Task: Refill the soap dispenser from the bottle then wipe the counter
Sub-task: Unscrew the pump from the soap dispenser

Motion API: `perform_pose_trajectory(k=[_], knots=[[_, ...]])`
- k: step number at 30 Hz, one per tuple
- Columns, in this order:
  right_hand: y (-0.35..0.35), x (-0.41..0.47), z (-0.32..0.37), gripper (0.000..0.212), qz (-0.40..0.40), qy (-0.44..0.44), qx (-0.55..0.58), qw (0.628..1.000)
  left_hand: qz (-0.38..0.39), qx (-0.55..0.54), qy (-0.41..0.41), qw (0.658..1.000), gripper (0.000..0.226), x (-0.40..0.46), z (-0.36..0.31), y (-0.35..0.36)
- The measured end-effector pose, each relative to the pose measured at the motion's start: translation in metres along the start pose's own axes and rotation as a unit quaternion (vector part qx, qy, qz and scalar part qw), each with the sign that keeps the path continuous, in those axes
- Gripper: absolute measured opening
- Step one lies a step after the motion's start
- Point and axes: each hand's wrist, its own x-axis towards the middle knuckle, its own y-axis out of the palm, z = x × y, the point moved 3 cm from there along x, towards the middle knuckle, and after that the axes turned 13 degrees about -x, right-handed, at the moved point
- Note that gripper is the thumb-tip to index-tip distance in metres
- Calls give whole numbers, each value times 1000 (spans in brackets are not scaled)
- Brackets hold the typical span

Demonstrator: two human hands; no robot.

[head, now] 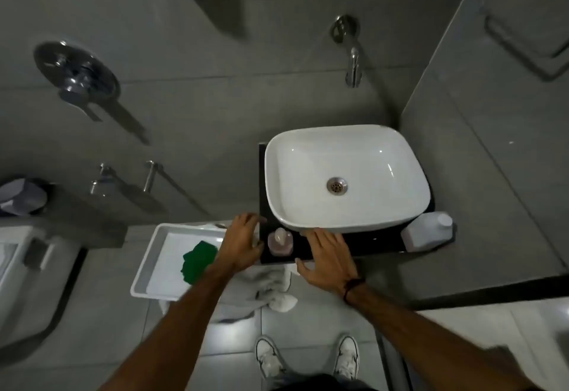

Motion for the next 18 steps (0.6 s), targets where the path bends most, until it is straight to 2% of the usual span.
perform_pose_trajectory(k=[4,7,10,14,18], knots=[[44,-6,20,69,69,145,150,976,16,-125,-24,992,58,3,5,25],[63,12,32,73,59,213,200,955,7,-191,-12,981,44,20,10,42],[80,25,36,68,20,262,205,943,1,-200,-19,980,29,31,20,50],[94,26,36,65,-42,303,218,927,-36,-186,-15,982,24,35,27,52],[101,21,39,65,-57,305,205,928,-85,-131,-56,986,45,28,23,60]])
